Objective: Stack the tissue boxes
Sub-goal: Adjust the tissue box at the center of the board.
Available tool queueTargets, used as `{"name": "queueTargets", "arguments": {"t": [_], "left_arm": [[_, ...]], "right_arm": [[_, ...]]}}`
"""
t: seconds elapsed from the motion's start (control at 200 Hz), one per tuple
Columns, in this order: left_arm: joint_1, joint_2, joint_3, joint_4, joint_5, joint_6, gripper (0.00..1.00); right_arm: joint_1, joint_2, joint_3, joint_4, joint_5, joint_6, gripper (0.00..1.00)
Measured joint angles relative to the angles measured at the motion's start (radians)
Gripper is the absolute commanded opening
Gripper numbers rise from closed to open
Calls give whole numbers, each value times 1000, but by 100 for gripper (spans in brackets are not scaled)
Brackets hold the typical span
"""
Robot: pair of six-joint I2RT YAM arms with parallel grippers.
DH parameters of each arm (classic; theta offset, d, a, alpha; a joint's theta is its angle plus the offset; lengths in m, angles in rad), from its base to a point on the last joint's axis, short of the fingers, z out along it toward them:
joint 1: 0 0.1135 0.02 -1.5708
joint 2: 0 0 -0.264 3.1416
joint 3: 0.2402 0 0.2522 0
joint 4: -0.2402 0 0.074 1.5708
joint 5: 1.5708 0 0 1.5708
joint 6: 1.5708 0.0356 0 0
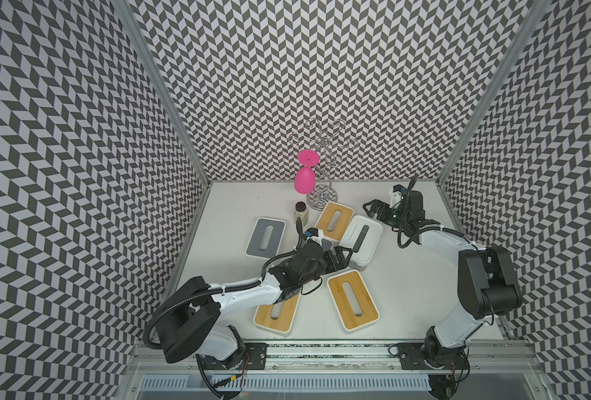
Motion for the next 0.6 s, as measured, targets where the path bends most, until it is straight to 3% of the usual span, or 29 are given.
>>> {"name": "queueTargets", "arguments": {"t": [0.601], "left_arm": [[11, 278, 160, 43, -18, 7, 100]], "right_arm": [[0, 32, 19, -52, -24, -34, 99]]}}
